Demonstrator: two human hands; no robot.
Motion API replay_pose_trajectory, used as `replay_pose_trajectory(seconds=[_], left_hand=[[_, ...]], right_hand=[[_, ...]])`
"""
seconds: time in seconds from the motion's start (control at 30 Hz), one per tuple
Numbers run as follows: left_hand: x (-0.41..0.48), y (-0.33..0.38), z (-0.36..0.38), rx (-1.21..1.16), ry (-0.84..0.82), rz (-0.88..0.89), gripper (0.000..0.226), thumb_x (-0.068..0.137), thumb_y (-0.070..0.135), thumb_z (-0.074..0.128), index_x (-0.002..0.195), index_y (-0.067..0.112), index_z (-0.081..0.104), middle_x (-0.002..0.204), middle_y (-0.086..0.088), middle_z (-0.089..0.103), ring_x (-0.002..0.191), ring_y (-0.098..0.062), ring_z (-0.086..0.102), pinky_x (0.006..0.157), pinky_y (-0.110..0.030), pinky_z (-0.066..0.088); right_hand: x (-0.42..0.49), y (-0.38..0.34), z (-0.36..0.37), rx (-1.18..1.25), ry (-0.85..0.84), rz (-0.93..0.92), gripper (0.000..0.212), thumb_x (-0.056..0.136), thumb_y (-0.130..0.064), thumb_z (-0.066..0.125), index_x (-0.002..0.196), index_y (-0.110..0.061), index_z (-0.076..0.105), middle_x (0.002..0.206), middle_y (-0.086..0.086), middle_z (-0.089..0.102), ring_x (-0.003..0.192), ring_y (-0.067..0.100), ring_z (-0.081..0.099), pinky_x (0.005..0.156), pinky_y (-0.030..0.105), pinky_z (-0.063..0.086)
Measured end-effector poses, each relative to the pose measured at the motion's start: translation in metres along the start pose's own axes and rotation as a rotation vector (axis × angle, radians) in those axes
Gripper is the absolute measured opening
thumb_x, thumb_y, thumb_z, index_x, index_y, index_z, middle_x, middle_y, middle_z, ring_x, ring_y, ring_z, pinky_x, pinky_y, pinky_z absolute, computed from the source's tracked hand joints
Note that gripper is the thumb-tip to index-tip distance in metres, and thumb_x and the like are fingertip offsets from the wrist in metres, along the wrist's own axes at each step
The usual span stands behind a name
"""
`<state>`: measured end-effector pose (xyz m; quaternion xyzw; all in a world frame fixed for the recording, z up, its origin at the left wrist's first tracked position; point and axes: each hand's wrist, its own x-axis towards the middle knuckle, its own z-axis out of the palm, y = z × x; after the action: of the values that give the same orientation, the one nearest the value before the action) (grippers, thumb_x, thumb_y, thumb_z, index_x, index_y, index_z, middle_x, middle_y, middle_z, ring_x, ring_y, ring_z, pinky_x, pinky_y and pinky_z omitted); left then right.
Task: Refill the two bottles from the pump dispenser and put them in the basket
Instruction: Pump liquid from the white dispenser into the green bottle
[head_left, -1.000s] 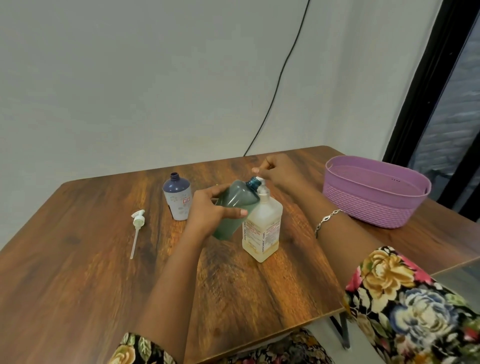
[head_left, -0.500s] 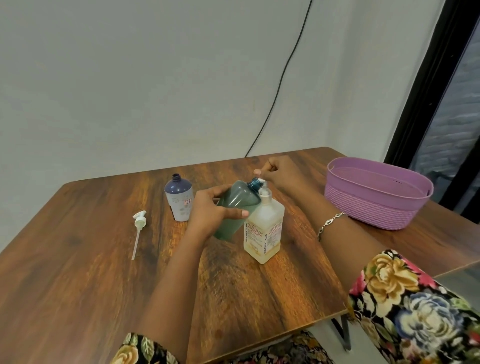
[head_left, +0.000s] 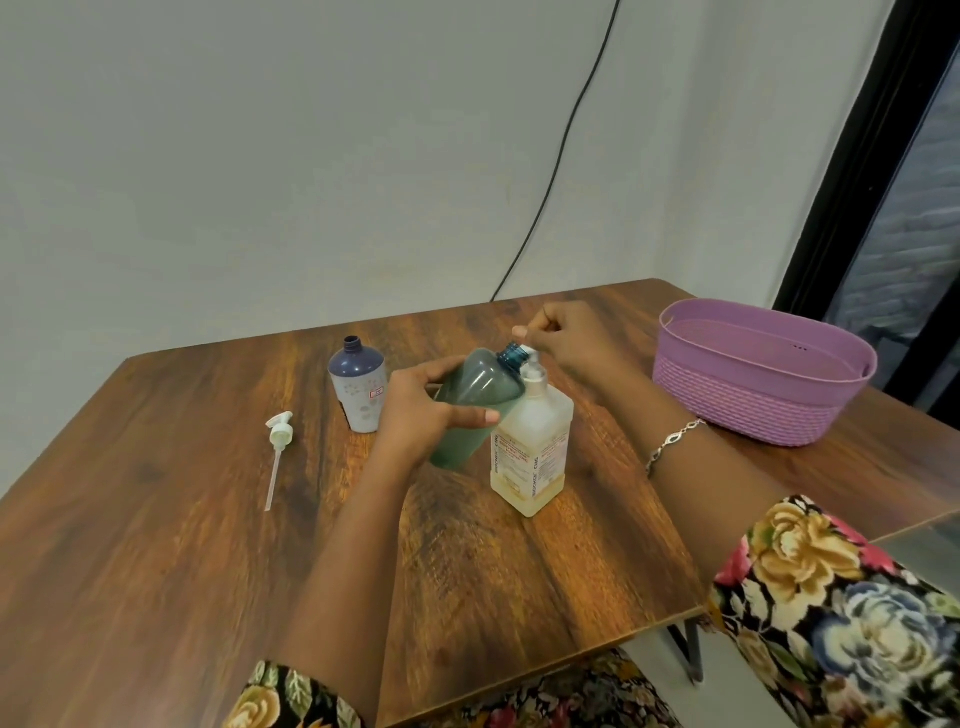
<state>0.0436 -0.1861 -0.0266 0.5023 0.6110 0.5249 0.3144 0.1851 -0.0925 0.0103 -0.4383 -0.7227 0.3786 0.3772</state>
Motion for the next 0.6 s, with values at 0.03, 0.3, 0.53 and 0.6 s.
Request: replay_pose_trajectory(seconds=[0.03,0.3,0.53,0.6], left_hand=[[0.0,0.002,0.0,0.0,-0.001,0.009,0.067,0.059,0.005,0.082,0.122,0.016,0.059,0.113,0.002,0.06,0.106,-0.019,0.053,0.093,-0.04,0.044],[0.0,-0.001,0.001,0.01,-0.018,-0.005,0.064,0.06,0.005,0.081,0.12,0.014,0.06,0.107,0.005,0.06,0.102,-0.017,0.053,0.089,-0.037,0.044],[-0.003,0.002,0.0,-0.003,-0.015,-0.009,0.065,0.061,0.005,0.081,0.121,0.015,0.059,0.107,0.006,0.059,0.103,-0.018,0.052,0.092,-0.04,0.044],[-0.002,0.006,-0.001,-0.004,-0.013,-0.006,0.066,0.06,0.005,0.081,0.122,0.015,0.059,0.107,0.005,0.059,0.104,-0.018,0.053,0.094,-0.043,0.045]], right_hand=[[0.001,-0.004,-0.003,-0.006,0.01,-0.004,0.024,0.087,-0.011,0.062,0.066,-0.011,0.05,0.064,-0.005,0.053,0.052,-0.009,0.049,0.052,0.009,0.037],[0.001,0.002,-0.001,-0.063,-0.034,0.007,0.027,0.089,-0.015,0.06,0.065,-0.013,0.048,0.065,-0.004,0.051,0.058,0.0,0.047,0.053,0.015,0.035],[-0.002,-0.007,-0.003,-0.095,-0.027,-0.013,0.026,0.088,-0.016,0.061,0.065,-0.014,0.049,0.069,-0.001,0.055,0.063,0.004,0.05,0.055,0.015,0.038],[-0.001,-0.015,-0.008,-0.121,-0.067,-0.01,0.025,0.088,-0.014,0.061,0.065,-0.012,0.05,0.068,-0.002,0.054,0.063,0.001,0.048,0.055,0.015,0.035]])
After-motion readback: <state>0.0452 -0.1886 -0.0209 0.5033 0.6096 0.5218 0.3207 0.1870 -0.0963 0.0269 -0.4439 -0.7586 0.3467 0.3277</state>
